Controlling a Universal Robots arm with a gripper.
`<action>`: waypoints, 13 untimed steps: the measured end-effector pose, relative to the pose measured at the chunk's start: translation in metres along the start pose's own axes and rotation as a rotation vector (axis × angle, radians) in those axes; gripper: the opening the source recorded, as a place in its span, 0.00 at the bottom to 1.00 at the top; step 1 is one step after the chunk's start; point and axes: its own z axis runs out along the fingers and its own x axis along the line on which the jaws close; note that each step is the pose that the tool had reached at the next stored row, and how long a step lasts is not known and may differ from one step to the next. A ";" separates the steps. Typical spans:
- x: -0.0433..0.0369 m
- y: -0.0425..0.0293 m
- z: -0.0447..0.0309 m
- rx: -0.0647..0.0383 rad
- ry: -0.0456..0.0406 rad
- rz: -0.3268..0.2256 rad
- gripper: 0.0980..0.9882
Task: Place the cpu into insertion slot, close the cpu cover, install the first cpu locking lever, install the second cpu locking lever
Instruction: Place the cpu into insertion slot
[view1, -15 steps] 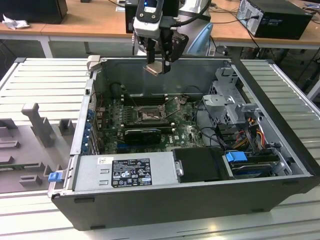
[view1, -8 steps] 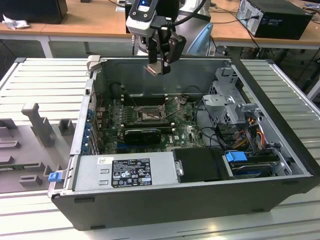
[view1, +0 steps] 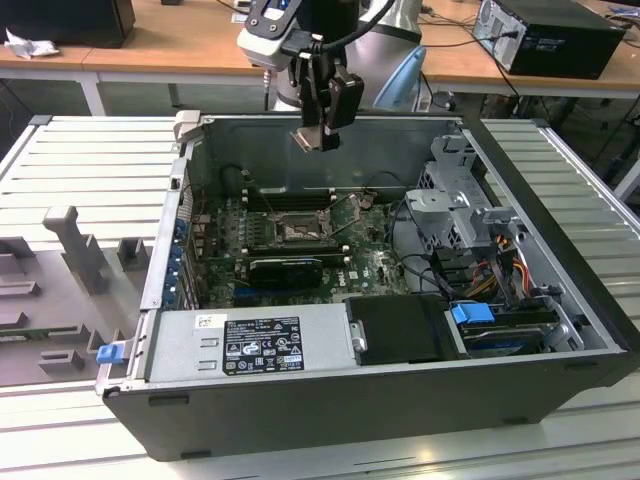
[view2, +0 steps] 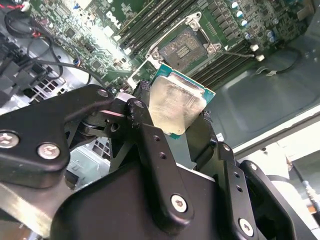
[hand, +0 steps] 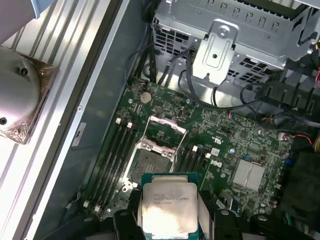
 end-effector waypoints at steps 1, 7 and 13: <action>0.0000 0.0000 0.0000 0.000 -0.0015 0.015 0.49; 0.0000 0.0000 0.0001 -0.002 -0.0135 0.139 0.49; 0.0000 0.0000 0.0003 -0.003 -0.0252 0.262 0.49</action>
